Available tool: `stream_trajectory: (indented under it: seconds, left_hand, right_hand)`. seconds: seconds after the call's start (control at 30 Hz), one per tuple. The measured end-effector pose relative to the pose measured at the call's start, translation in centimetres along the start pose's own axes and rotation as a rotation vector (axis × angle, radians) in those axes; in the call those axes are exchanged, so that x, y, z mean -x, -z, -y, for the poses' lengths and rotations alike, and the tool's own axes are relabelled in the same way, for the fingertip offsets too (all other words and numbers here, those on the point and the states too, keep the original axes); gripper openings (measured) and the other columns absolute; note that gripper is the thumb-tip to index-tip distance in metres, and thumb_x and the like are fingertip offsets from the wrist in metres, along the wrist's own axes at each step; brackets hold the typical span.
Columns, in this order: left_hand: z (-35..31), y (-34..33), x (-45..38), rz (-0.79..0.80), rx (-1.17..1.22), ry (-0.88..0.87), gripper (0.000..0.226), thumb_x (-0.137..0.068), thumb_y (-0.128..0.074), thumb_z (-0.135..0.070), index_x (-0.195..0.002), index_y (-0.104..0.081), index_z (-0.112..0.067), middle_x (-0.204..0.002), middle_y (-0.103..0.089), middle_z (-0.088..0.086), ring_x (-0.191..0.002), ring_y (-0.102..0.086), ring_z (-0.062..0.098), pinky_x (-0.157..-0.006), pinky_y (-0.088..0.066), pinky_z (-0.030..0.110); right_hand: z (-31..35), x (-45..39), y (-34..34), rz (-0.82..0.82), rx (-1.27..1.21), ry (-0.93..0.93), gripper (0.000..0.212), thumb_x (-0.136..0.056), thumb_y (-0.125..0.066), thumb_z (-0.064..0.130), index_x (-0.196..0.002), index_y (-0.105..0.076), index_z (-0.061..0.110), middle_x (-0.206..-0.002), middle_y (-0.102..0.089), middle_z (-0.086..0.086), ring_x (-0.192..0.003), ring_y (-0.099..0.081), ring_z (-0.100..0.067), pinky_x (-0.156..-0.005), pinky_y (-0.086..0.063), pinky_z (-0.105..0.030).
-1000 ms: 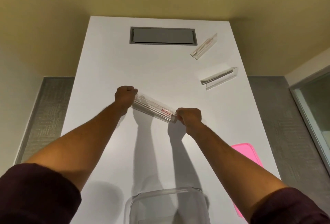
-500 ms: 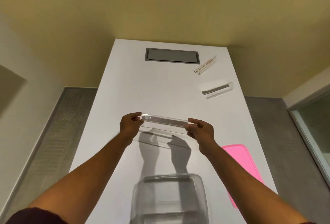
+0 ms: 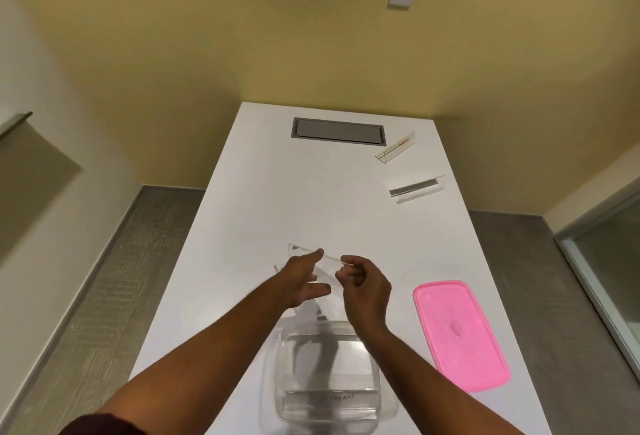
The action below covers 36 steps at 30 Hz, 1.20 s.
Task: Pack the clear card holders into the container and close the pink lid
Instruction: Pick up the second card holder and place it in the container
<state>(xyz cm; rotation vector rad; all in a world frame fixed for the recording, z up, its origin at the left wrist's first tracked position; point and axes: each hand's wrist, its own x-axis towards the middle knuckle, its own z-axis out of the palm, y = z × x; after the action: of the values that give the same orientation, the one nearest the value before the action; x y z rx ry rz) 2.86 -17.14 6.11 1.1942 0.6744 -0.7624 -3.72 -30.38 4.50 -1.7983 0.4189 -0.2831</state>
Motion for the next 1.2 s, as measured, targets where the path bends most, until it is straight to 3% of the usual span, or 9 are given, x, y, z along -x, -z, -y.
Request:
stream_trajectory:
  seconds: [0.1,0.23,0.4,0.67,0.8,0.9,0.97,1.07,1.2]
  left_hand:
    - [0.2,-0.7,0.7,-0.013,0.047,-0.048,0.026,-0.092,-0.069,-0.023,-0.108,-0.056,-0.007,-0.102,-0.058,0.017,-0.090,-0.067,0.036,-0.081,-0.061,0.050]
    - [0.4,-0.6,0.6,-0.058,-0.037,-0.141,0.043,-0.088,-0.071,-0.014,-0.127,-0.053,-0.008,-0.107,-0.066,0.014,-0.087,-0.069,0.033,-0.056,-0.059,0.036]
    - [0.4,1.1,0.4,-0.102,-0.129,-0.215,0.058,-0.089,-0.070,-0.011,-0.137,-0.039,-0.018,-0.126,-0.064,0.014,-0.095,-0.071,0.033,-0.065,-0.061,0.042]
    - [0.1,4.1,1.0,-0.025,-0.346,-0.303,0.060,-0.085,-0.072,-0.004,-0.135,-0.054,-0.031,-0.114,-0.073,-0.002,-0.099,-0.069,0.022,-0.071,-0.056,0.035]
    - [0.5,5.4,1.4,0.063,-0.658,-0.426,0.063,-0.081,-0.063,0.002,-0.137,-0.056,-0.026,-0.122,-0.068,0.002,-0.108,-0.065,0.018,-0.091,-0.056,0.036]
    - [1.1,6.1,1.6,0.134,-0.907,-0.476,0.069,-0.073,-0.061,-0.004,-0.137,-0.057,-0.031,-0.132,-0.062,0.001,-0.117,-0.059,0.019,-0.100,-0.052,0.038]
    - [1.6,6.2,1.8,0.182,-1.015,-0.496,0.068,-0.076,-0.060,0.000,-0.136,-0.057,-0.031,-0.133,-0.060,-0.002,-0.114,-0.059,0.014,-0.097,-0.050,0.026]
    - [2.2,6.3,2.0,0.197,-1.112,-0.542,0.066,-0.077,-0.061,0.002,-0.134,-0.059,-0.032,-0.130,-0.061,-0.007,-0.108,-0.059,0.012,-0.087,-0.044,0.012]
    - [3.1,7.0,1.9,0.181,-1.191,-0.598,0.059,-0.078,-0.066,-0.008,-0.131,-0.060,-0.033,-0.131,-0.061,-0.010,-0.108,-0.059,0.014,-0.089,-0.044,0.015]
  right_hand:
    - [-0.1,1.6,-0.3,0.076,0.066,0.162,0.032,-0.083,-0.076,-0.005,-0.100,-0.076,0.022,-0.092,-0.076,0.011,-0.083,-0.073,-0.011,-0.076,-0.059,-0.024]
    - [-0.5,2.6,0.2,0.181,0.114,0.294,0.030,-0.085,-0.078,0.001,-0.107,-0.076,0.021,-0.098,-0.075,0.014,-0.090,-0.074,-0.008,-0.080,-0.060,-0.023]
    - [-1.0,2.7,1.4,0.276,0.144,0.282,0.031,-0.087,-0.080,0.014,-0.117,-0.076,0.023,-0.096,-0.078,0.014,-0.089,-0.075,-0.005,-0.084,-0.062,-0.029]
    - [-0.3,-0.1,3.2,0.179,0.276,0.336,0.025,-0.088,-0.076,0.017,-0.111,-0.075,0.028,-0.084,-0.075,0.013,-0.078,-0.072,-0.005,-0.074,-0.061,-0.036]
    - [0.5,-2.6,3.5,0.195,0.561,0.608,0.048,-0.083,-0.078,0.021,-0.127,-0.064,0.030,-0.127,-0.063,0.012,-0.117,-0.061,-0.009,-0.084,-0.058,-0.031]
    - [0.7,-4.1,3.8,0.381,0.778,0.710,0.067,-0.081,-0.081,0.027,-0.142,-0.054,0.029,-0.155,-0.047,0.009,-0.149,-0.035,-0.015,-0.101,-0.045,-0.028]
    - [0.3,-4.8,3.8,0.541,0.891,0.743,0.070,-0.081,-0.082,0.030,-0.145,-0.054,0.025,-0.159,-0.044,0.005,-0.154,-0.026,-0.019,-0.114,-0.035,-0.034]
    - [-0.6,-4.6,4.0,0.683,0.957,0.705,0.058,-0.084,-0.080,0.026,-0.139,-0.061,0.021,-0.150,-0.056,0.000,-0.147,-0.041,-0.023,-0.120,-0.034,-0.045]
    - [-1.5,-3.1,4.8,0.636,0.926,0.616,0.042,-0.089,-0.072,0.025,-0.131,-0.066,0.030,-0.131,-0.070,0.009,-0.122,-0.063,-0.021,-0.092,-0.049,-0.034]
